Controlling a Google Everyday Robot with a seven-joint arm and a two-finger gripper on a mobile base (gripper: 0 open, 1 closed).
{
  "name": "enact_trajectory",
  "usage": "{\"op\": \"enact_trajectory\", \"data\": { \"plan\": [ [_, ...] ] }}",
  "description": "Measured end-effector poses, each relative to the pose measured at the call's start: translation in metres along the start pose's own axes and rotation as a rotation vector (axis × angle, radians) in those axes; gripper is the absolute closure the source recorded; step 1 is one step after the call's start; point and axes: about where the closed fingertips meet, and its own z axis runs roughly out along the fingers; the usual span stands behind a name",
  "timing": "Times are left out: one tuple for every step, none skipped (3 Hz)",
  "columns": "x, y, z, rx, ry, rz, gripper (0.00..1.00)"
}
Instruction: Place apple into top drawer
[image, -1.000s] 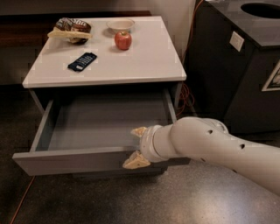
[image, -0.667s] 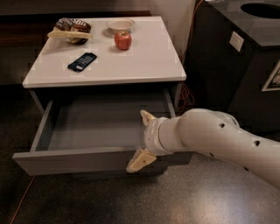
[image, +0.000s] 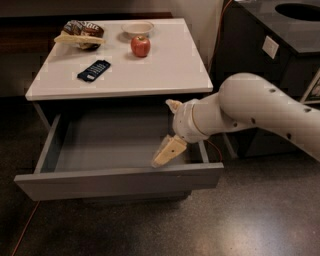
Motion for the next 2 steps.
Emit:
{"op": "enact_trajectory", "data": {
  "plan": [
    [-0.028, -0.041, -0.021, -0.034, -0.069, 0.059, 0.0],
    [-0.065, -0.093, -0.037, -0.04, -0.123, 0.14, 0.0]
  ]
}}
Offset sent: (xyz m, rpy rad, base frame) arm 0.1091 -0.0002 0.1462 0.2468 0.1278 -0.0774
